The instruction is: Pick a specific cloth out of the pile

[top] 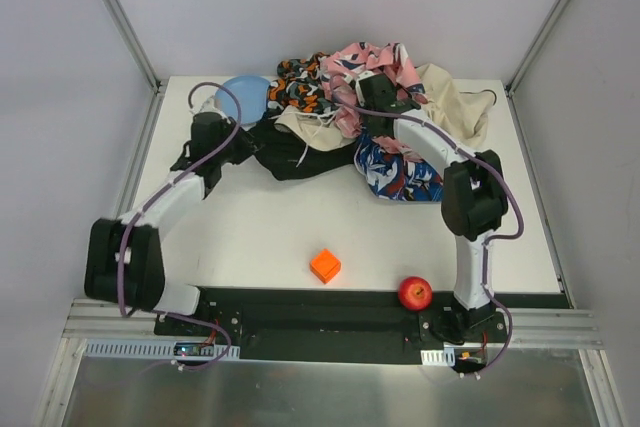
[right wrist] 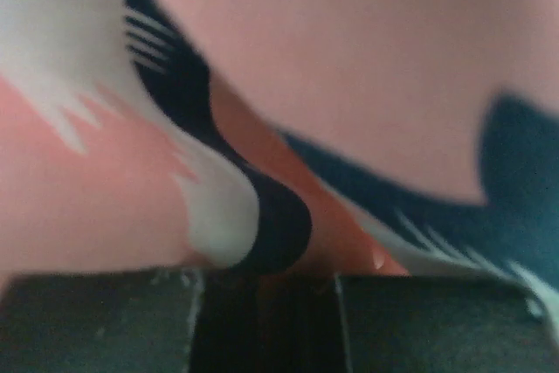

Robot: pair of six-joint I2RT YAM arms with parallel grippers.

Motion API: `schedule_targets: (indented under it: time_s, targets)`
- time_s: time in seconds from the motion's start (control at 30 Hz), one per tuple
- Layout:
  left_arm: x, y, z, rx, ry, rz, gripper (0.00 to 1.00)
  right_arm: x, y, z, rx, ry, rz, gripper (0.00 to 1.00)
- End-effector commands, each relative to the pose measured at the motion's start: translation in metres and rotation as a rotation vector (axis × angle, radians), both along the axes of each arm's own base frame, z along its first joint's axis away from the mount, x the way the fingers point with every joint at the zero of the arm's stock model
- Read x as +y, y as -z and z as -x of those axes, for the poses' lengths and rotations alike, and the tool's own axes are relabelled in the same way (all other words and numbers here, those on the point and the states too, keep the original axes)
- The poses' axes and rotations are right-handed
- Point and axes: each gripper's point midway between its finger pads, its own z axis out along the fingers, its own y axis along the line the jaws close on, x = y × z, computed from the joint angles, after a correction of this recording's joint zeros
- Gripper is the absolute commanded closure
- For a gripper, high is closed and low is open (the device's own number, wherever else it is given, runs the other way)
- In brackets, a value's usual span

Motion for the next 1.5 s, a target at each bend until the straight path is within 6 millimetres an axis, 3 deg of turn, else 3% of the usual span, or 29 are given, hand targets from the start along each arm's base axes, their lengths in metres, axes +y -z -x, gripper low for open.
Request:
schedule_targets:
  time_s: [0.0,0.2,0.4,0.67,0.83,1.0,1.13,1.23,1.47]
  targets:
    - [0.049,-0.074,0.010,-0.190,-0.138,-0.136,1.00,-0.066,0.008,-0.021,0.009,0.191,0.095,0.99]
    - [0.088,-0.178,0.040,-0.417,-0.278,-0.239,1.00,-0.103,0.027,-0.024,0.075,0.293,0.060,0.99]
    - [0.113,-0.252,0.075,-0.550,-0.358,-0.340,1.00,-0.130,0.043,-0.025,0.124,0.347,0.010,0.99]
    - [0.152,-0.319,0.105,-0.632,-0.505,-0.510,1.00,-0.141,0.051,-0.025,0.147,0.369,-0.025,0.99]
    - [0.168,-0.352,0.121,-0.677,-0.561,-0.599,1.00,-0.138,0.033,-0.023,0.121,0.350,-0.050,0.92]
    - [0.167,-0.353,0.119,-0.664,-0.553,-0.606,1.00,-0.126,-0.017,-0.016,0.044,0.350,-0.172,0.74]
    - [0.165,-0.331,0.115,-0.613,-0.540,-0.585,1.00,-0.107,-0.069,0.001,-0.015,0.284,-0.312,0.41]
    - [0.165,-0.314,0.114,-0.577,-0.538,-0.580,1.00,-0.101,-0.105,0.018,-0.059,0.243,-0.374,0.05]
    - [0.167,-0.259,0.117,-0.435,-0.532,-0.574,1.00,-0.078,-0.165,0.068,-0.103,0.127,-0.541,0.04]
